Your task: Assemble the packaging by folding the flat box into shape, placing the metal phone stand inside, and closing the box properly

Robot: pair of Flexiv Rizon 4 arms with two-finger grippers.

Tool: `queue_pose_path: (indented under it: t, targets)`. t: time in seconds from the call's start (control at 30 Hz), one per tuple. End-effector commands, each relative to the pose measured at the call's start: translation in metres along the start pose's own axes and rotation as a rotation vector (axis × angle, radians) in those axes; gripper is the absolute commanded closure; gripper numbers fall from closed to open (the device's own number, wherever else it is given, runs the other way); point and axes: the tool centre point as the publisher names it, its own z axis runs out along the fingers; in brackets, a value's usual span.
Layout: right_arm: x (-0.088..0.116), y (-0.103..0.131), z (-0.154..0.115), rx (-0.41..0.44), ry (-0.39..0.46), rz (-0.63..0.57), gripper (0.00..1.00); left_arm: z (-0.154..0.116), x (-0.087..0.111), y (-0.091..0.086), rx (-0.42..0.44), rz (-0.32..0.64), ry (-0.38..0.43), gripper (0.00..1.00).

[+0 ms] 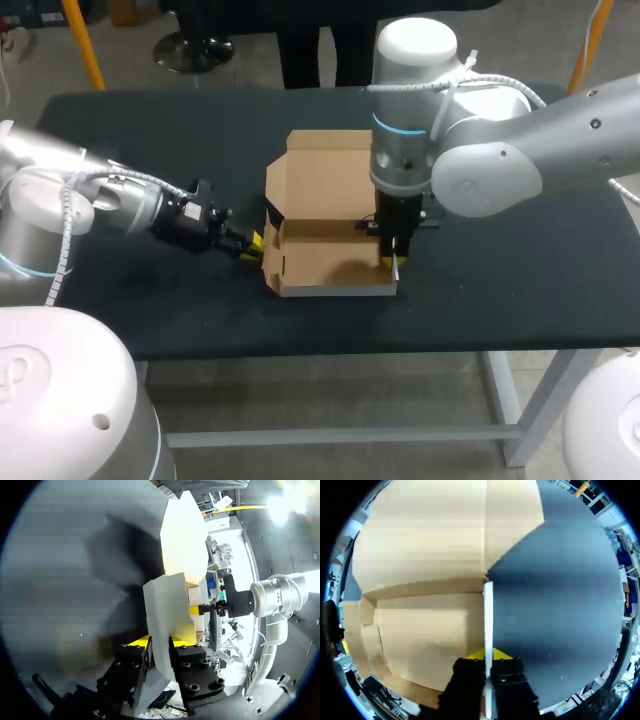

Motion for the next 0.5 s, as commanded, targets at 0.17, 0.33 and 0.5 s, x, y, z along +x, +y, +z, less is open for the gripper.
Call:
queue_pose_path:
  t: [0.17,0.33,0.5]
  targets:
    - [0.001,0.001,-0.001,0.005,-0.004,-0.001,1.00,0.004,0.003,-0.001,-0.007,0.005,0.043,0.66]
    - [0.001,0.001,-0.001,0.005,-0.004,-0.001,1.00,0.008,0.008,-0.001,-0.010,0.007,0.063,0.63]
    - [0.001,0.001,-0.001,0.005,-0.004,-0.001,1.00,0.012,0.013,-0.002,-0.016,0.011,0.074,0.61]
